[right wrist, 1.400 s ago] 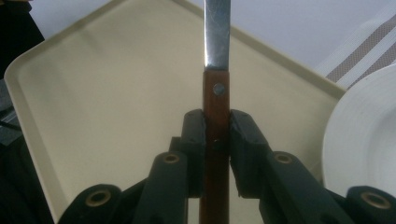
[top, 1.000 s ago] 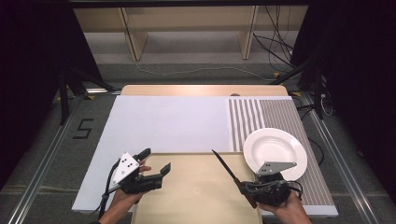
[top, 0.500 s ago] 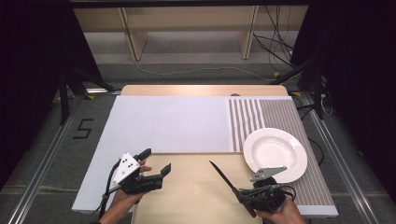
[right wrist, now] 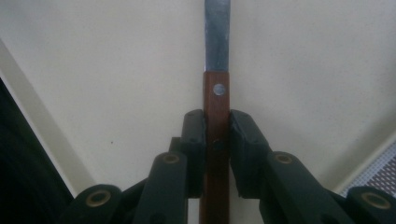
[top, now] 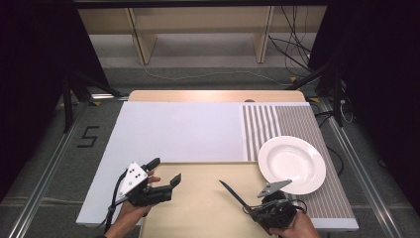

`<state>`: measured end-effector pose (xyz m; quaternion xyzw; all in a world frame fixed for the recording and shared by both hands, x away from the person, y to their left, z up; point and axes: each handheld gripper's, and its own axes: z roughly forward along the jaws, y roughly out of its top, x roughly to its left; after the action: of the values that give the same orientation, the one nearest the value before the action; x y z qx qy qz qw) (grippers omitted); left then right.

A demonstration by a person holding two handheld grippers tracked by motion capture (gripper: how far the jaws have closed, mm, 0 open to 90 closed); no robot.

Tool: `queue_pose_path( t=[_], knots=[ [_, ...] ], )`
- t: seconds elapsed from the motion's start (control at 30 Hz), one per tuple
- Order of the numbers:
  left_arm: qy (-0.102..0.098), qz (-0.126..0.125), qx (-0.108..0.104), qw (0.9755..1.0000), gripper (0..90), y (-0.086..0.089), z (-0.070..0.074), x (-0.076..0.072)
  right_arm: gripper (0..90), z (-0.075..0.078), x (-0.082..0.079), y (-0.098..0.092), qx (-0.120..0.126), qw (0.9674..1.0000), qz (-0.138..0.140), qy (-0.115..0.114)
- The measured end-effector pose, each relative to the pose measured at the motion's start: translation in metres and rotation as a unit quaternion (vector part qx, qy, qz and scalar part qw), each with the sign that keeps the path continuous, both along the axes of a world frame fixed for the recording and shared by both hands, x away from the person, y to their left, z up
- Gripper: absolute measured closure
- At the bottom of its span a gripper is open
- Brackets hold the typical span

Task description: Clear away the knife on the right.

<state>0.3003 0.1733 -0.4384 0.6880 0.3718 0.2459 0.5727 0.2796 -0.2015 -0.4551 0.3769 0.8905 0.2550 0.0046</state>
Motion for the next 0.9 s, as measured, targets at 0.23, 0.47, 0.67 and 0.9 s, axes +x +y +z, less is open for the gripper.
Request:
queue_pose_path(
  t=[0.23, 0.47, 0.67, 0.9],
  knots=[
    [-0.001, -0.001, 0.001, 1.0, 11.8, 0.0, 0.0, 0.0, 77.1, -0.006, -0.002, 0.006, -0.035, 0.9992, 0.015, 0.009],
    [-0.002, -0.002, -0.001, 1.0, 11.9, 0.0, 0.001, -0.001, 49.9, 0.0, -0.001, 0.009, -0.027, 0.9995, 0.014, 0.012],
    [-0.004, -0.003, 0.001, 1.0, 11.9, 0.0, 0.001, -0.001, 52.2, 0.014, -0.001, 0.009, 0.013, 0.9977, 0.039, -0.054],
    [-0.003, -0.003, 0.004, 1.0, 11.8, -0.001, 0.0, -0.001, 83.1, 0.013, 0.001, 0.022, 0.037, 0.9924, 0.081, -0.085]
  ],
)
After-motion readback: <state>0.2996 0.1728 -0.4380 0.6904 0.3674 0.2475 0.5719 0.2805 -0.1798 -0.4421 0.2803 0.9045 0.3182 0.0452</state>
